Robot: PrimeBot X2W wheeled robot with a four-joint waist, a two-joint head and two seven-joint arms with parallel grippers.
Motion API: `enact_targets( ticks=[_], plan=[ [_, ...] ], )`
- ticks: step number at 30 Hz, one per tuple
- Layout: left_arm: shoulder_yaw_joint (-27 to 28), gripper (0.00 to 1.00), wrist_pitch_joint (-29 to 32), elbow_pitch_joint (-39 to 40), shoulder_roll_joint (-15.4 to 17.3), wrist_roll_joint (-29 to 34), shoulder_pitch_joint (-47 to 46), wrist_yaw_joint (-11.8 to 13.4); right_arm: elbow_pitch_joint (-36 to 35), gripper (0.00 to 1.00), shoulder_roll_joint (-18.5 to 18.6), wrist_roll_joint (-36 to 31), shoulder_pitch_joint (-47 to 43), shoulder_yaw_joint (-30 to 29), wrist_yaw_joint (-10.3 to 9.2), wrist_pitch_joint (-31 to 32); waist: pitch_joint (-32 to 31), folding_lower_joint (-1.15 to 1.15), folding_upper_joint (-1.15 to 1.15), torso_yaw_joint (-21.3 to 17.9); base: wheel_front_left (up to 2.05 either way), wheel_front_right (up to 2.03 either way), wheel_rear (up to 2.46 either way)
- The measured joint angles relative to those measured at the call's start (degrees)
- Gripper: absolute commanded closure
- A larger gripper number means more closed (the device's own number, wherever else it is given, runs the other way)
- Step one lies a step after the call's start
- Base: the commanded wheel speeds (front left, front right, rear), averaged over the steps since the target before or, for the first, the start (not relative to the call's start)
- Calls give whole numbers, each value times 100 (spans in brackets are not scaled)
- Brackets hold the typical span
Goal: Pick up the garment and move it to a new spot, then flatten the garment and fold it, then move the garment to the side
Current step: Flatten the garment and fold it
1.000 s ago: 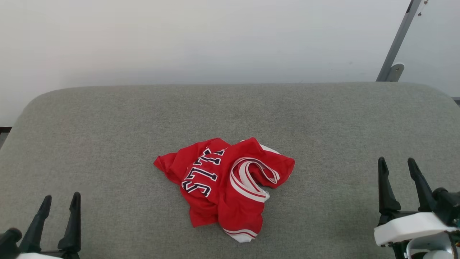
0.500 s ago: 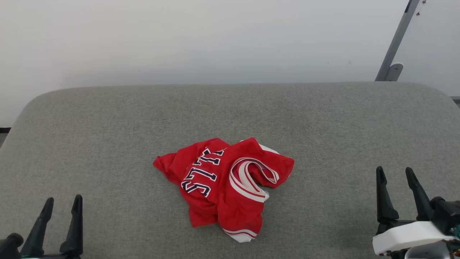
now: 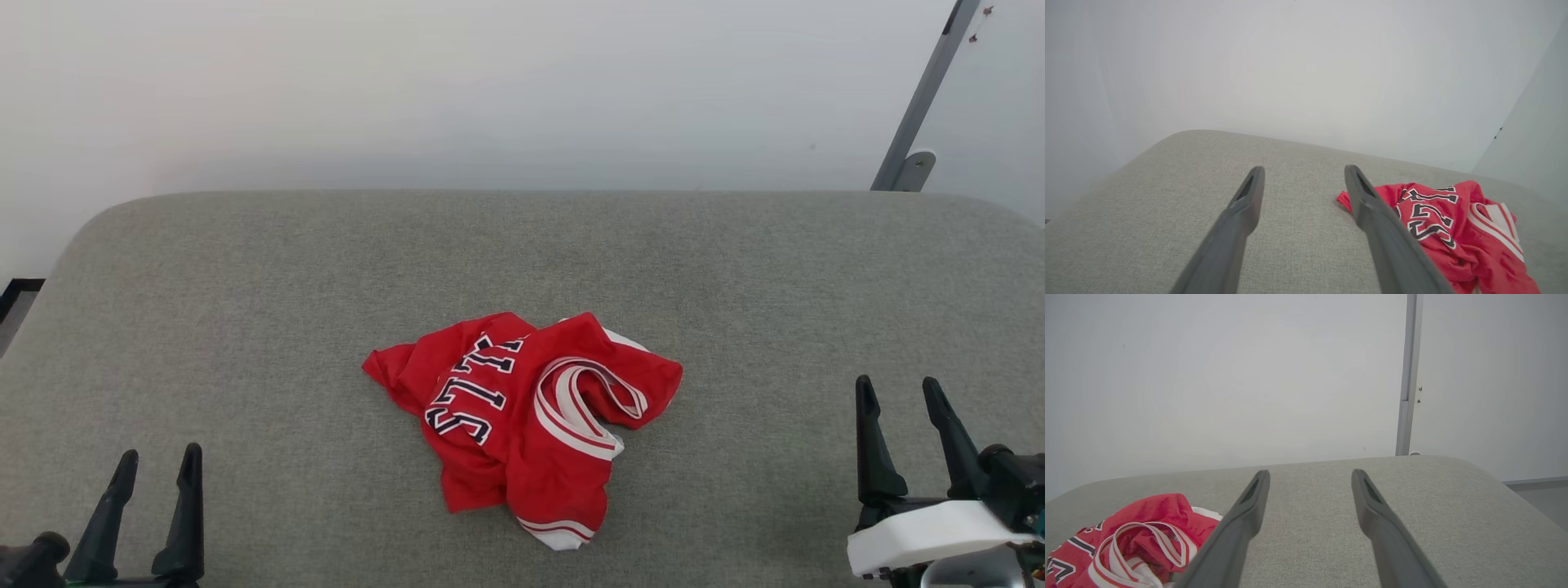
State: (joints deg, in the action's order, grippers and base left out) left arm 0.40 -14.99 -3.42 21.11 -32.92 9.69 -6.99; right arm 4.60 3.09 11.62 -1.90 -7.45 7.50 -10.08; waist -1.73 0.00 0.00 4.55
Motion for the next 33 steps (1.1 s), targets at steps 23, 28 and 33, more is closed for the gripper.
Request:
enact_targets(
  ticks=[23, 28, 33],
  plan=[
    [-142, 0, 0, -18, -180, 152, -140, -31, 267, 0, 584, 94, 808, 756, 0, 868, 159, 0, 0, 481, 0, 0, 0],
    [-360, 0, 0, -42, -222, 158, -350, -31, 710, 0, 945, 324, 1438, 1149, 0, 1399, 381, 0, 0, 746, 0, 0, 0],
    [-588, 0, 0, -102, -280, 147, -590, -32, 1257, 0, 1332, 549, 2074, 1659, 1, 1938, 616, 0, 0, 1037, 0, 0, 0]
  ],
)
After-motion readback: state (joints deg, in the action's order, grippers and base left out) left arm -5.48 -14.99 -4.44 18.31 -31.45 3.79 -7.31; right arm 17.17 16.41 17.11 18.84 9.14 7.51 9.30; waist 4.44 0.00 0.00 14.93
